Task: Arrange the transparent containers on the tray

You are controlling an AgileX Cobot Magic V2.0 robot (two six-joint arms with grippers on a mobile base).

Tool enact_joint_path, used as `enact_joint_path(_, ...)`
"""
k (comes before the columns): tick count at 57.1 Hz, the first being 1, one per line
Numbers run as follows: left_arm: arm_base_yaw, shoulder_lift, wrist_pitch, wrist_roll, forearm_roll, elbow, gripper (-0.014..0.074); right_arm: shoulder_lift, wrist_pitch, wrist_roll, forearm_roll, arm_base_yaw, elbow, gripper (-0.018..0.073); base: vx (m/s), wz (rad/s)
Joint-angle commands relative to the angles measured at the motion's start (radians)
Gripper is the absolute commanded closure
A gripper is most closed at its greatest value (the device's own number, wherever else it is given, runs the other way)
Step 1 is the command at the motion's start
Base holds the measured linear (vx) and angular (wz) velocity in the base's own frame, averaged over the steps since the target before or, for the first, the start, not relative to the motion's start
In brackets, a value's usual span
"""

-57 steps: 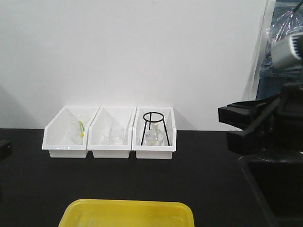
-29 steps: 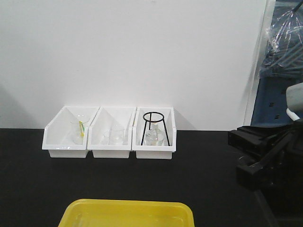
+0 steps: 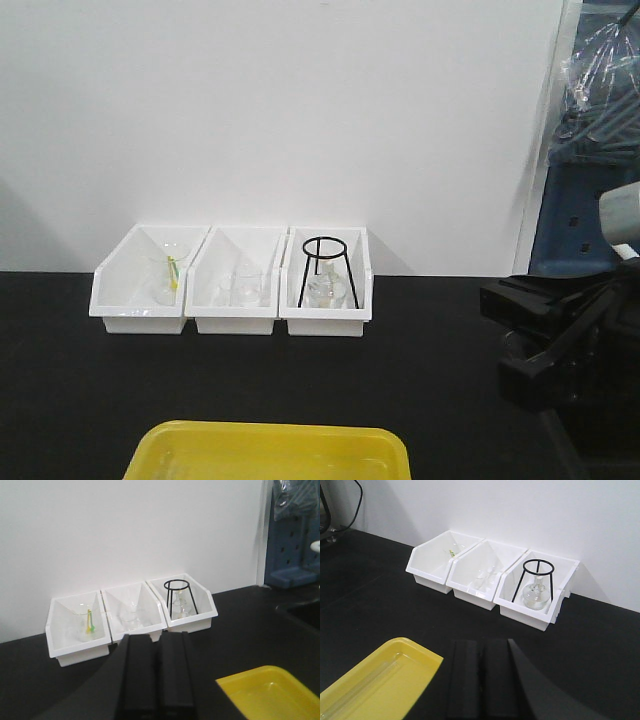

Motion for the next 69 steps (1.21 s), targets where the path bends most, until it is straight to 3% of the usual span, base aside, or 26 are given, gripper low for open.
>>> enact_joint_path(1,0.036,-0.077,-0.108,0.08,-0.033,0.044,0.0538,-0.016,-0.077,-0.009,0.002,-0.005,-0.03,0.0572,0.0,0.0)
enact_joint_path(16,0.281,-0.411,-0.126,0.118,-0.167,0.39,0.0538,-0.016,-0.077,-0.009,0.002,-0.005,-0.03,0.0572,0.0,0.0)
enact_joint_path(23,0.361,-0.559,-0.15,0.131,-0.252,0.542,0.0538,-0.016,-0.077,-0.009,0.002,-0.005,-0.03,0.0572,0.0,0.0)
enact_joint_path(26,0.382,-0.556,-0.213,0.13,-0.275,0.602,0.0538,-0.014,-0.076,-0.009,0.002,-0.005,-0.03,0.0572,0.0,0.0)
enact_joint_path(34,0.392,-0.547,-0.378,0.115,-0.285,0.721,0.0538,-0.015,-0.074,-0.009,0.002,-0.005,-0.03,0.0572,0.0,0.01)
enact_joint_path(69,0.391,-0.545,-0.348,0.112,-0.284,0.71,0.0538,-0.015,-0.078,-0.009,0.002,-0.005,-0.03,0.0572,0.0,0.0)
